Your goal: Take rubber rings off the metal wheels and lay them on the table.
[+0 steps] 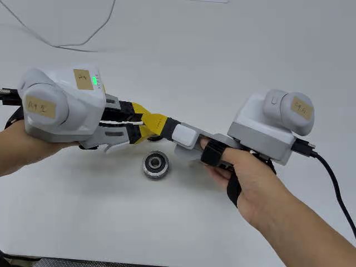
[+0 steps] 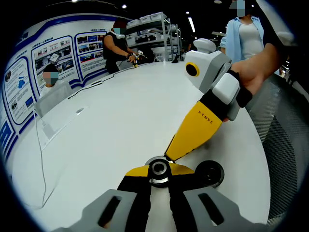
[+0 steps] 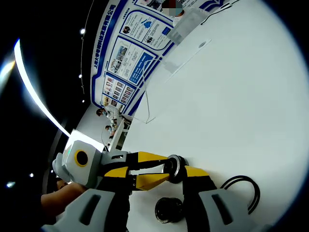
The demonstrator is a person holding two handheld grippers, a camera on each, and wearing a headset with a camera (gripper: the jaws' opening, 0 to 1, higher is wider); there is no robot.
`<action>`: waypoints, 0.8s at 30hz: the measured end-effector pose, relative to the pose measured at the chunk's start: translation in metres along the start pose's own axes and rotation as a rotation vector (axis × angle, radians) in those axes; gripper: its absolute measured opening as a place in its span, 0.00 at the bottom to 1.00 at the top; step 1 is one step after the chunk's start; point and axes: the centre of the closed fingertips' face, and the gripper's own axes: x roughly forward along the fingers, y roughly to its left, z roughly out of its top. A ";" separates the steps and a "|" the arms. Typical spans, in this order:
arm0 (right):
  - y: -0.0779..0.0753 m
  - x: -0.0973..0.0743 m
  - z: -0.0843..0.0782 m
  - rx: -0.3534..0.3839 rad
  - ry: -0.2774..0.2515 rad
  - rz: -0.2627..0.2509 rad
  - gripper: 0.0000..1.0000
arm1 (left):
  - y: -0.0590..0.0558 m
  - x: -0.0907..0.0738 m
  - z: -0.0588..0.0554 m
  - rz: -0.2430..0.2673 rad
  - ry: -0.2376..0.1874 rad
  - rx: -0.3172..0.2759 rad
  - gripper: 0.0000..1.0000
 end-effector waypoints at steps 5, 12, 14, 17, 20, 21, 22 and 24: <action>0.001 -0.001 0.000 0.001 -0.005 -0.002 0.44 | 0.000 0.000 0.000 -0.001 0.002 0.003 0.13; 0.000 0.000 0.001 -0.003 -0.007 -0.009 0.42 | 0.000 0.000 0.000 0.000 0.003 0.004 0.13; -0.001 0.001 0.002 0.002 -0.011 -0.010 0.42 | 0.000 0.000 -0.001 0.000 0.003 0.003 0.13; -0.003 0.003 0.002 -0.006 -0.012 -0.016 0.40 | 0.000 0.000 -0.001 -0.001 0.003 0.004 0.13; -0.009 0.003 0.003 -0.033 -0.013 -0.041 0.32 | 0.000 0.000 -0.001 -0.001 0.003 0.005 0.13; -0.011 0.003 0.003 -0.040 -0.012 -0.049 0.30 | 0.000 0.000 -0.001 0.000 0.003 0.003 0.13; -0.012 0.003 0.003 -0.043 -0.011 -0.052 0.27 | 0.000 0.000 -0.001 0.000 0.002 0.003 0.13; -0.014 0.003 0.003 -0.063 -0.006 -0.059 0.25 | 0.000 0.000 -0.001 -0.001 0.002 0.003 0.13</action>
